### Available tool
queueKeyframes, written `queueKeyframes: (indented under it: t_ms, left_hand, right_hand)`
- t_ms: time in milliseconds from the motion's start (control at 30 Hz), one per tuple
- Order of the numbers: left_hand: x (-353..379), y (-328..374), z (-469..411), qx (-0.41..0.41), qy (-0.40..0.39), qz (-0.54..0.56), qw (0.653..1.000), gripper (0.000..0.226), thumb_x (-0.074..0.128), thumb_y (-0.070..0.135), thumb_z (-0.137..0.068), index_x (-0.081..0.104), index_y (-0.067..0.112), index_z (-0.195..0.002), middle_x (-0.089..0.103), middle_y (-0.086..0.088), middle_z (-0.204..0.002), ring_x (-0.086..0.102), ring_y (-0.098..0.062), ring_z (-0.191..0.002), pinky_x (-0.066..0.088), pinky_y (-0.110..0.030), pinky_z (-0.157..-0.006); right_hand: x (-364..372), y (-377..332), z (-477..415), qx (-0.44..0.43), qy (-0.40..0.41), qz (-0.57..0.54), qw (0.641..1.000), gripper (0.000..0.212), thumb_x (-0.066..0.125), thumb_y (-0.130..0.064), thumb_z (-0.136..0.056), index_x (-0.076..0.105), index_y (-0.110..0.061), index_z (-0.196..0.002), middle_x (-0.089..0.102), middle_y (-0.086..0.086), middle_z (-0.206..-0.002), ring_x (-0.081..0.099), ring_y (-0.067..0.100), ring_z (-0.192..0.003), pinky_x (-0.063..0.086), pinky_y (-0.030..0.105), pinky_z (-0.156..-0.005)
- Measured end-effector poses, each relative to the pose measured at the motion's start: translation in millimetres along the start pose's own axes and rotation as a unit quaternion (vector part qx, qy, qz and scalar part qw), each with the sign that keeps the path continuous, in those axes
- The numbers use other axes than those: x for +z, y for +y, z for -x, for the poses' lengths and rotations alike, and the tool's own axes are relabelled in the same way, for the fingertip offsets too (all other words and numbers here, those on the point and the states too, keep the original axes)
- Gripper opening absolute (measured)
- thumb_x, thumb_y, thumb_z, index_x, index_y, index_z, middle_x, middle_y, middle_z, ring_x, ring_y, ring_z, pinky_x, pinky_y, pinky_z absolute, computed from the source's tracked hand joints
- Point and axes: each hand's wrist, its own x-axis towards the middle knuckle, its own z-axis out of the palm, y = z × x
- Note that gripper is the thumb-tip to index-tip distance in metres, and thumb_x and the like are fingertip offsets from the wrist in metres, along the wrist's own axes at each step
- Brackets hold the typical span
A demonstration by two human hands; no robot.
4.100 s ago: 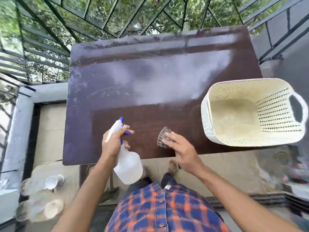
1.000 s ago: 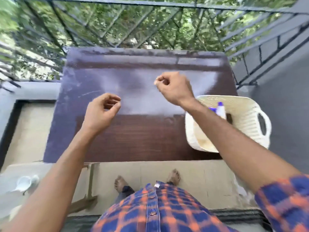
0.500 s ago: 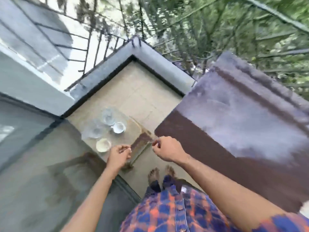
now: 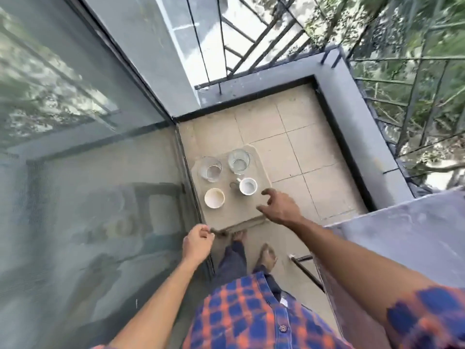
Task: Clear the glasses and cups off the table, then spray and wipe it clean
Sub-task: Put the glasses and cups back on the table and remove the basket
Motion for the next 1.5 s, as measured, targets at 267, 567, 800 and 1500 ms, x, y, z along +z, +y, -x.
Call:
queueKeyframes:
  t_ms: [267, 567, 800, 1500]
  left_hand:
    - [-13, 57, -120, 0.026, 0.021, -0.026, 0.999, 0.087, 0.085, 0.017, -0.075, 0.039, 0.014, -0.149, 0.046, -0.013, -0.149, 0.046, -0.032, -0.136, 0.037, -0.042, -0.113]
    - [14, 88, -196, 0.102, -0.014, -0.09, 0.991, 0.118, 0.087, 0.018, -0.066, 0.016, 0.023, -0.16, 0.02, -0.007, -0.163, 0.022, -0.026, -0.15, 0.021, -0.036, -0.12]
    - [23, 93, -208, 0.156, 0.055, -0.145, 0.976, 0.101, 0.087, 0.021, -0.061, 0.037, 0.02, -0.15, 0.043, -0.008, -0.144, 0.041, -0.03, -0.134, 0.033, -0.035, -0.11]
    - [51, 311, -46, 0.464, -0.012, -0.127, 0.877, 0.091, 0.086, 0.053, -0.057, 0.051, 0.022, -0.136, 0.065, -0.008, -0.121, 0.061, -0.029, -0.111, 0.049, -0.042, -0.097]
  right_hand:
    - [-20, -69, -116, 0.001, 0.017, -0.045, 0.999, 0.094, 0.084, -0.048, -0.064, 0.036, -0.037, -0.144, 0.052, 0.007, -0.134, 0.056, 0.032, -0.12, 0.05, 0.046, -0.097]
    - [22, -88, -175, 0.03, 0.035, -0.009, 0.999, 0.11, 0.089, -0.039, -0.066, 0.02, -0.043, -0.151, 0.038, 0.002, -0.144, 0.041, 0.03, -0.131, 0.046, 0.045, -0.095]
    - [22, -81, -181, -0.001, 0.075, 0.016, 0.997, 0.092, 0.081, -0.034, -0.064, 0.032, -0.038, -0.142, 0.045, 0.0, -0.134, 0.049, 0.031, -0.119, 0.042, 0.039, -0.08]
    - [-173, 69, 54, 0.05, 0.356, -0.098, 0.928, 0.09, 0.073, -0.061, -0.063, 0.035, -0.041, -0.141, 0.059, -0.004, -0.13, 0.057, 0.025, -0.119, 0.047, 0.041, -0.09]
